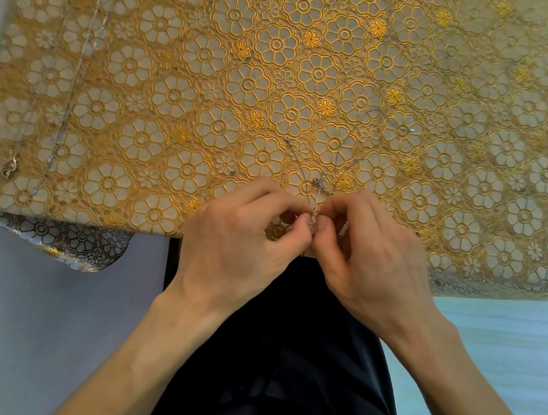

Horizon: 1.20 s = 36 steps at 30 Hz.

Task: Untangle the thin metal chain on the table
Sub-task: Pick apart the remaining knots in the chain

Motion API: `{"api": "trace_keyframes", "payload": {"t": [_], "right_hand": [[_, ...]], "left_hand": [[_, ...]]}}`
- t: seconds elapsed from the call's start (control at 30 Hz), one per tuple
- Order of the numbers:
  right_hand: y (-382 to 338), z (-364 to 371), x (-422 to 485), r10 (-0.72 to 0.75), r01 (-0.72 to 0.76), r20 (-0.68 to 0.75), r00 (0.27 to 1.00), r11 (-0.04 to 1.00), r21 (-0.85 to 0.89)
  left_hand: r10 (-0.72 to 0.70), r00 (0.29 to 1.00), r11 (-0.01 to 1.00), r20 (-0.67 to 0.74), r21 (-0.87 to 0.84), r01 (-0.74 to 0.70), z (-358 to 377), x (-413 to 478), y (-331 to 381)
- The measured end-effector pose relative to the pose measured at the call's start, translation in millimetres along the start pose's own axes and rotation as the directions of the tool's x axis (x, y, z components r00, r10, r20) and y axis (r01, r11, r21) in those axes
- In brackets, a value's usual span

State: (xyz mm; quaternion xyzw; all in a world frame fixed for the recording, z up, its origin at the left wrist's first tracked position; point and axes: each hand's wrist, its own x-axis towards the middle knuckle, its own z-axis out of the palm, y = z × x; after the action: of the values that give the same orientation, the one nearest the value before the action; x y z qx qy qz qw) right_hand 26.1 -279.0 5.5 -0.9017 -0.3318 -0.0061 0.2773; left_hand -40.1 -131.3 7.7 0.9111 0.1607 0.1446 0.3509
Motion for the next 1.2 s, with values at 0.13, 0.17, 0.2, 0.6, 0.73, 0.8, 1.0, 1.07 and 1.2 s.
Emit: {"api": "trace_keyframes", "payload": {"t": [0.13,0.17,0.2,0.6,0.73,0.8,1.0,1.07,1.2], "right_hand": [[3.6,-1.0,-3.5,0.051,-0.052,0.008,0.999,0.994,0.092],[4.3,-1.8,-4.2,0.056,-0.057,0.013,0.998,0.992,0.112],[4.9,-2.3,-4.6,0.060,-0.061,0.015,0.998,0.989,0.133],[4.4,-3.2,-6.1,0.068,-0.070,0.019,0.998,0.982,0.178],[3.6,-2.2,-5.4,0.049,-0.050,0.010,0.999,0.990,0.129],[2.7,-2.1,-5.0,0.040,-0.040,0.002,0.999,0.993,0.111],[0.1,-1.9,-3.5,0.038,-0.038,-0.004,0.999,0.996,0.081],[-0.6,-1.9,-3.7,0.049,-0.048,-0.001,0.999,0.996,0.079],[-1.2,-1.8,-4.4,0.056,-0.053,-0.021,0.998,0.991,0.121]], "left_hand": [[-0.037,0.999,0.996,0.010,-0.077,0.037,-1.4,-0.3,-1.8],[-0.034,0.999,0.996,0.020,-0.083,0.036,-2.2,-0.3,-2.1],[-0.029,0.999,0.996,0.026,-0.087,0.031,-2.7,-0.1,-2.4],[0.020,0.996,0.998,0.090,-0.066,-0.014,-3.6,-2.3,-4.7],[0.027,0.996,0.999,0.086,-0.039,-0.023,-3.4,-1.8,-3.9],[0.037,0.996,0.999,0.083,-0.027,-0.035,-3.4,-1.8,-3.3],[0.046,0.997,0.999,0.067,-0.028,-0.045,-3.6,-1.6,-1.7],[0.028,0.998,0.999,0.053,-0.029,-0.027,-3.0,-1.9,0.5],[-0.071,0.996,0.990,0.050,-0.120,0.076,-1.7,-2.3,5.2]]}}
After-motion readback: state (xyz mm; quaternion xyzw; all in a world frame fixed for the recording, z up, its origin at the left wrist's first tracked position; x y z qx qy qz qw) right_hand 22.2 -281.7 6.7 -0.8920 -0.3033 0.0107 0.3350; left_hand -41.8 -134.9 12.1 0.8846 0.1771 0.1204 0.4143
